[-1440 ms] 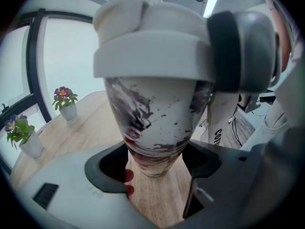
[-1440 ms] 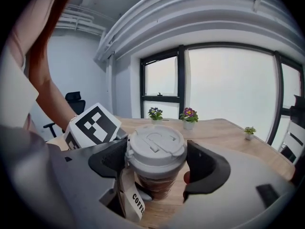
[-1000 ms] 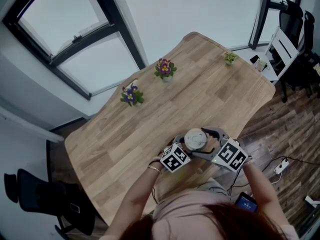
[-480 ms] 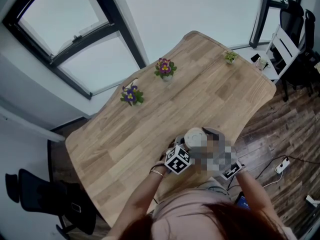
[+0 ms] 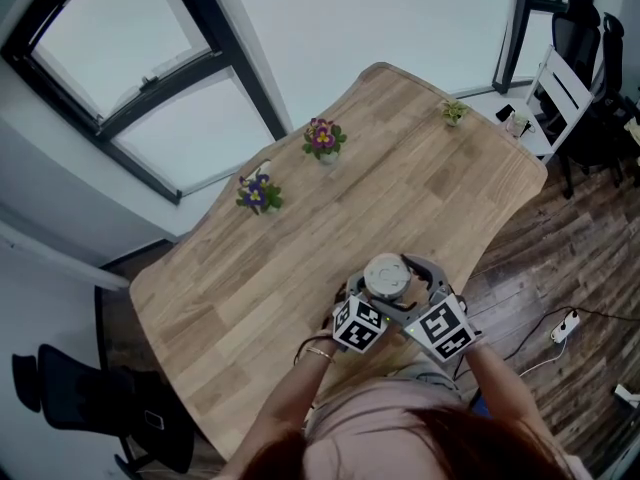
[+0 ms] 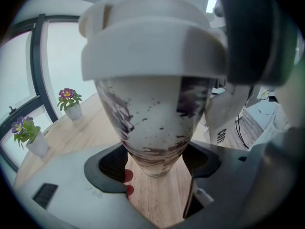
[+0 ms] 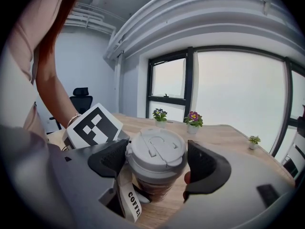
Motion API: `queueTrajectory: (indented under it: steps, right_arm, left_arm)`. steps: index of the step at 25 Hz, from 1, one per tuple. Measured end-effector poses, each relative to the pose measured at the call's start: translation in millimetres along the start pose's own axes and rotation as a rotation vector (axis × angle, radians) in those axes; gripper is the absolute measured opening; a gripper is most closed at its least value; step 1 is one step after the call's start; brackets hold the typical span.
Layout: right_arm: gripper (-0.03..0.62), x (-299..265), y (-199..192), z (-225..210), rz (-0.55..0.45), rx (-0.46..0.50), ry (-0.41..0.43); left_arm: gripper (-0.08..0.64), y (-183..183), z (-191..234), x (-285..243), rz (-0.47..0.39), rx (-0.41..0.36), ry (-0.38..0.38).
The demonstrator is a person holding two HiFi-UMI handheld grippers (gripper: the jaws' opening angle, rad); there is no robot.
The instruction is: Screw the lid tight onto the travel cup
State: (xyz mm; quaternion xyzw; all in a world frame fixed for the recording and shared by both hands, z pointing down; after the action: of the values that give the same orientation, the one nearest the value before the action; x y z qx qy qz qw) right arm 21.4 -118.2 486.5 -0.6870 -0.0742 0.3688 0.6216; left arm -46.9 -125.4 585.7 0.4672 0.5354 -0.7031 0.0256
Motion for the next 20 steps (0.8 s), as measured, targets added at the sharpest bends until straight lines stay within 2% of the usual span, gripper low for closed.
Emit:
queueTrajectory:
  steps: [6, 13, 20]
  right_arm:
    - [0.377, 0.6, -0.5, 0.5, -0.002, -0.004, 0.017]
    - [0.377, 0.6, -0.7, 0.1, 0.002, -0.001, 0.044]
    - [0.377, 2.9, -1.1, -1.5, 0.000, 0.008, 0.071]
  left_arm:
    - [0.350, -3.5, -0.8, -0.6, -0.031, 0.004, -0.026]
    - [0.350, -2.5, -2.5, -0.4, -0.045, 0.017, 0.007]
    - [0.351, -3.7, -7.5, 2.1, -0.022, 0.014, 0.065]
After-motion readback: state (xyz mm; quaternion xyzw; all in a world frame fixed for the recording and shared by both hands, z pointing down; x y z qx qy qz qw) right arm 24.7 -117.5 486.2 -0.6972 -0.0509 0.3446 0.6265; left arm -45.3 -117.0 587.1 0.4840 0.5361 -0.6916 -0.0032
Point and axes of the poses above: the fingertips, and each gripper's own axes: x backward along the fingers, z to its left, y out of its top, the point moved 7 cm from there along x, backward along the fingers
